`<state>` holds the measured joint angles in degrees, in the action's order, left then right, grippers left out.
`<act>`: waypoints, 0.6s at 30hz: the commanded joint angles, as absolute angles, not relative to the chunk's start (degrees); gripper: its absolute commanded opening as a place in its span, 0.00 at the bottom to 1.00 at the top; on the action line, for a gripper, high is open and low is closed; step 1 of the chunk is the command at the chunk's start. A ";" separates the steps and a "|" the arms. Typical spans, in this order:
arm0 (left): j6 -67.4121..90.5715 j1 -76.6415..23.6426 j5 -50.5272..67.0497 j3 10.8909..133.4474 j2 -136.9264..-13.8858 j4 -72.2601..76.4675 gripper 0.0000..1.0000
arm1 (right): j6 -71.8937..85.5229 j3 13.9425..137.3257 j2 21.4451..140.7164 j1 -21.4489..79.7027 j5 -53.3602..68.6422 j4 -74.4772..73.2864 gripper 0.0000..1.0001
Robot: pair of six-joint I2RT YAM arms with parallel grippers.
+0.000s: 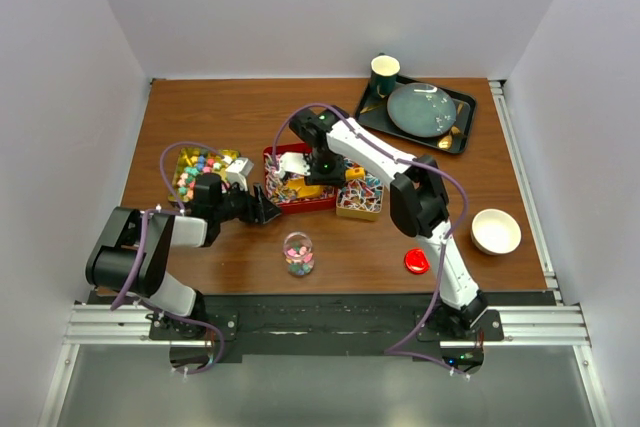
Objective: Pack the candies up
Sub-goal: Scoop the fake candies from the storage box.
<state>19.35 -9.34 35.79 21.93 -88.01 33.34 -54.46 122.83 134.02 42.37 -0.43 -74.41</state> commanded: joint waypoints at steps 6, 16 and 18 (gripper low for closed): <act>18.46 -10.11 33.75 22.68 -90.44 30.15 0.65 | -47.02 117.52 139.31 48.25 18.03 -69.11 0.00; 18.46 -10.20 34.54 23.55 -92.02 30.67 0.64 | -48.95 118.74 137.72 52.12 2.56 -59.77 0.00; 18.46 -10.19 34.89 23.55 -92.28 30.67 0.64 | -50.09 119.00 137.64 52.03 1.06 -58.81 0.00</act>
<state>18.85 -8.99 36.14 22.61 -88.97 33.63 -49.23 120.07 132.79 46.13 -9.76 -72.49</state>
